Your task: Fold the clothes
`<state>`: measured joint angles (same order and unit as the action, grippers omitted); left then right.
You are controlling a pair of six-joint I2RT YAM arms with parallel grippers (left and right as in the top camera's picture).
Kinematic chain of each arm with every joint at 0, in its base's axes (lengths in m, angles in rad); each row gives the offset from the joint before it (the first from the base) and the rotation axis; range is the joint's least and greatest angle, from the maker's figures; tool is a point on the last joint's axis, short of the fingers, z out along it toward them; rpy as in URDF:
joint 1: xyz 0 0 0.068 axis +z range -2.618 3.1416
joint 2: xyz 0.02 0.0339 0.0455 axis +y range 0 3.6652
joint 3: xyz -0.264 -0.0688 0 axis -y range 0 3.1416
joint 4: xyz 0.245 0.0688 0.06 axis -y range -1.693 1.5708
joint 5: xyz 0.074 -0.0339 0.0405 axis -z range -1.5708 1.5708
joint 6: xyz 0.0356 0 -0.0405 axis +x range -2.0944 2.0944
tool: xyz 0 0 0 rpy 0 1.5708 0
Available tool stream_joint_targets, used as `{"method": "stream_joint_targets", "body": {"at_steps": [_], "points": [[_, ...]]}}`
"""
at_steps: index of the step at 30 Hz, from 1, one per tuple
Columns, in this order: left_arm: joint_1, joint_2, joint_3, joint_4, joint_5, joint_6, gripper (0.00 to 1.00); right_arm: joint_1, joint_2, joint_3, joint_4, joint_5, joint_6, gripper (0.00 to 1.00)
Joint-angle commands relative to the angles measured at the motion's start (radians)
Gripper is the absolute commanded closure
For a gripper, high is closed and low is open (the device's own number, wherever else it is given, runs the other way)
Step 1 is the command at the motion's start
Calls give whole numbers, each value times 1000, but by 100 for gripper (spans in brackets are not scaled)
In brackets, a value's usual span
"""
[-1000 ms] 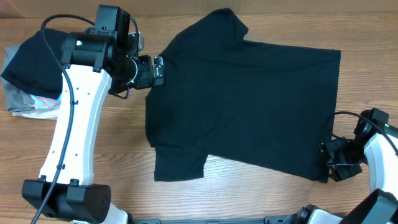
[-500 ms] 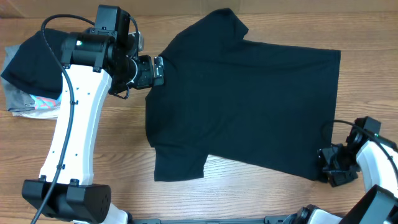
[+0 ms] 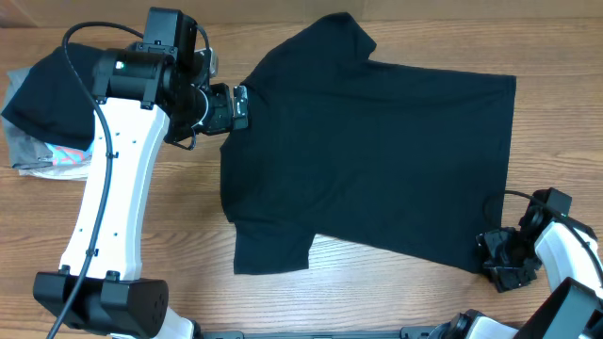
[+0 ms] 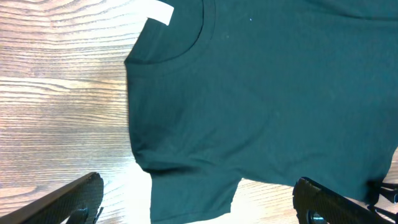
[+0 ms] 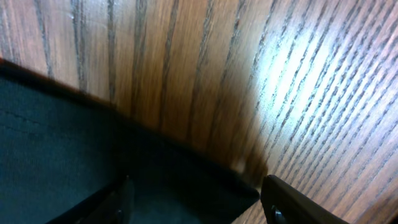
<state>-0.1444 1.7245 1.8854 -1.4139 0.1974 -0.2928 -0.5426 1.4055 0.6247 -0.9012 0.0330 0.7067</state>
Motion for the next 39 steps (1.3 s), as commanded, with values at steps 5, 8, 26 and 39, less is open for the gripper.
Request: {"method": "stream_joint_targets", "body": {"at_steps": [5, 8, 26, 39], "points": [[0, 9, 0, 1, 5, -2, 0, -3, 0, -18, 11, 6, 5, 43], [0, 10, 0, 1, 5, -2, 0, -3, 0, -18, 7, 6, 4, 55], [0, 10, 0, 1, 5, -2, 0, -3, 0, -25, 14, 7, 4, 96], [0, 10, 0, 1, 5, -2, 0, -3, 0, -25, 14, 10, 5, 96]]}}
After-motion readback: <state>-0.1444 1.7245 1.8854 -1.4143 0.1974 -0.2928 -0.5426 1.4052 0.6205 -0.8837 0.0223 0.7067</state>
